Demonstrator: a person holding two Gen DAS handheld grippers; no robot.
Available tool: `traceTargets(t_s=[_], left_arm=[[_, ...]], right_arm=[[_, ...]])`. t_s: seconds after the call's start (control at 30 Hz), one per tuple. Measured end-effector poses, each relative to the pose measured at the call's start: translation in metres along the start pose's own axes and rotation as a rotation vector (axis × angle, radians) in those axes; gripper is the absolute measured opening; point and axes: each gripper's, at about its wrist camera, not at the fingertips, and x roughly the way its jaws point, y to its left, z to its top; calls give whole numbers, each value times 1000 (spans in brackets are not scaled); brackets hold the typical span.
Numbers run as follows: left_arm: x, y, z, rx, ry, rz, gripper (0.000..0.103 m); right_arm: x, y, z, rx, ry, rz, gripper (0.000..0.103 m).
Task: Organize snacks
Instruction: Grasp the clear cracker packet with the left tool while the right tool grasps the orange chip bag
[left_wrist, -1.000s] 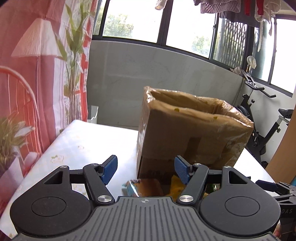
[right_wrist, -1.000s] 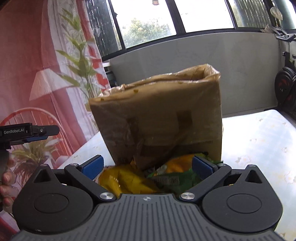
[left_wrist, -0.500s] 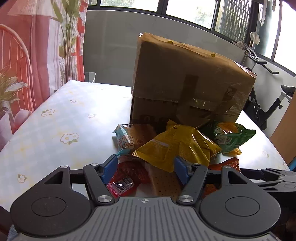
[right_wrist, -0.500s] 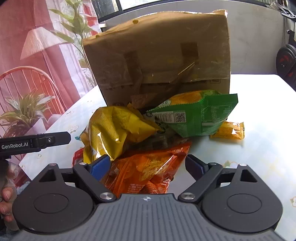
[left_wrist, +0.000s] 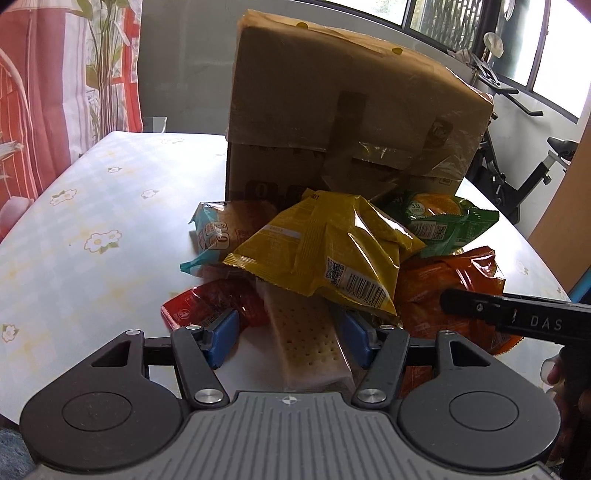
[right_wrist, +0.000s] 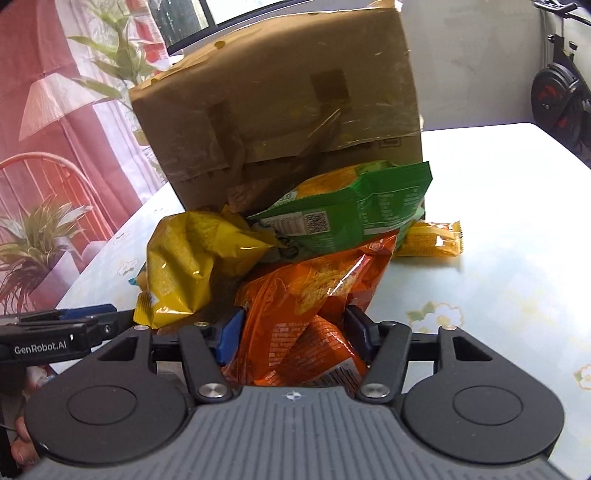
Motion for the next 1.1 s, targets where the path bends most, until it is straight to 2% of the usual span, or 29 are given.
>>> traceTargets(t_s=[0.1, 0.23, 0.4, 0.63, 0.73, 0.83, 0.97, 1.1], left_arm=[[8, -5, -2, 12, 22, 5, 64], [26, -17, 3, 55, 53, 12, 51], [45, -26, 7, 91, 76, 67, 52], [67, -30, 10, 108, 108, 102, 56], [70, -32, 10, 119, 92, 108, 58], [68, -30, 10, 112, 89, 105, 53], [60, -25, 7, 101, 105, 100, 52], [47, -15, 6, 52, 102, 115, 52]], right_arm=[[0, -5, 0, 9, -6, -12, 61], [1, -6, 0, 2, -13, -16, 61], [-1, -9, 0, 4, -25, -12, 61], [3, -14, -1, 26, -17, -6, 61], [4, -15, -2, 28, -15, -2, 61], [6, -16, -2, 36, -12, -1, 61], [7, -16, -2, 42, -12, -2, 61], [6, -15, -2, 41, -12, -7, 61]])
